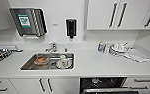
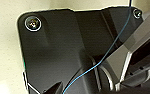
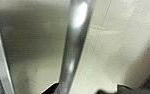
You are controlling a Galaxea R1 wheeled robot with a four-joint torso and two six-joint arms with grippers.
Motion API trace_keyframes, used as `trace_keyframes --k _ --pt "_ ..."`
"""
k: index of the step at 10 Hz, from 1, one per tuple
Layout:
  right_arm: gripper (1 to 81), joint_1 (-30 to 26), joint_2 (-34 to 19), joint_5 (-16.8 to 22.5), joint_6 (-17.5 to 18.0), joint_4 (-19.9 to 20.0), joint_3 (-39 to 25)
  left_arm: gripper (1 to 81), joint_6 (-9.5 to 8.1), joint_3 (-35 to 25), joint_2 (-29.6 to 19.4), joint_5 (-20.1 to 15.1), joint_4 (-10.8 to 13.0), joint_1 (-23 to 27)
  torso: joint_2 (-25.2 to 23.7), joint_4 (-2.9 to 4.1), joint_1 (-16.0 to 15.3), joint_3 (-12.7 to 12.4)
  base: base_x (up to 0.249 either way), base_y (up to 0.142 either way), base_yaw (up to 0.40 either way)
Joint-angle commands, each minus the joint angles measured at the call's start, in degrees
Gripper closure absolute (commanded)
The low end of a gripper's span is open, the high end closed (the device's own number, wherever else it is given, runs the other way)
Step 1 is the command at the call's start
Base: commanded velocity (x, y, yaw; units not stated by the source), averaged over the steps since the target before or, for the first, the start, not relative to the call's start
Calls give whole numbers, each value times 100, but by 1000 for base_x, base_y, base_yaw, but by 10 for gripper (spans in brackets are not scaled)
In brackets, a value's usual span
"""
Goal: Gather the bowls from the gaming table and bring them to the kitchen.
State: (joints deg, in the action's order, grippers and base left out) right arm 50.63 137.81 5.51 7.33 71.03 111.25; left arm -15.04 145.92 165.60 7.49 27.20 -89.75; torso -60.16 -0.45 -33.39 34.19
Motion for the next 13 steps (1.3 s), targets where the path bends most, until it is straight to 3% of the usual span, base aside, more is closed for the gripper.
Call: trace_keyframes --k 1,2,4,6,8,11,13 --pt "10 -604 -840 249 -116 61 -1098 10 28 -20 -35 -283 216 137 0 0 0 0 0 0 0" --pt "10 -268 -806 266 -344 -184 -967 10 28 -20 -26 -274 382 146 0 0 0 0 0 0 0" --pt "10 399 -595 276 -1116 -659 -624 10 10 129 44 -239 348 172 0 0 0 0 0 0 0" --pt "10 987 -113 249 -2285 -1283 -71 10 -201 717 193 -186 -135 295 0 0 0 0 0 0 0" --pt "10 1420 361 249 -3023 -1556 594 10 -192 850 273 -177 -162 295 -2 0 0 0 0 0 0" --pt "10 1754 820 222 -3782 -1821 1082 10 -184 850 281 60 -136 286 -2 0 0 -2 0 0 0" --pt "10 2113 1276 40 -4046 -2320 1791 10 -139 859 290 43 -127 286 -2 0 0 -2 0 0 0"
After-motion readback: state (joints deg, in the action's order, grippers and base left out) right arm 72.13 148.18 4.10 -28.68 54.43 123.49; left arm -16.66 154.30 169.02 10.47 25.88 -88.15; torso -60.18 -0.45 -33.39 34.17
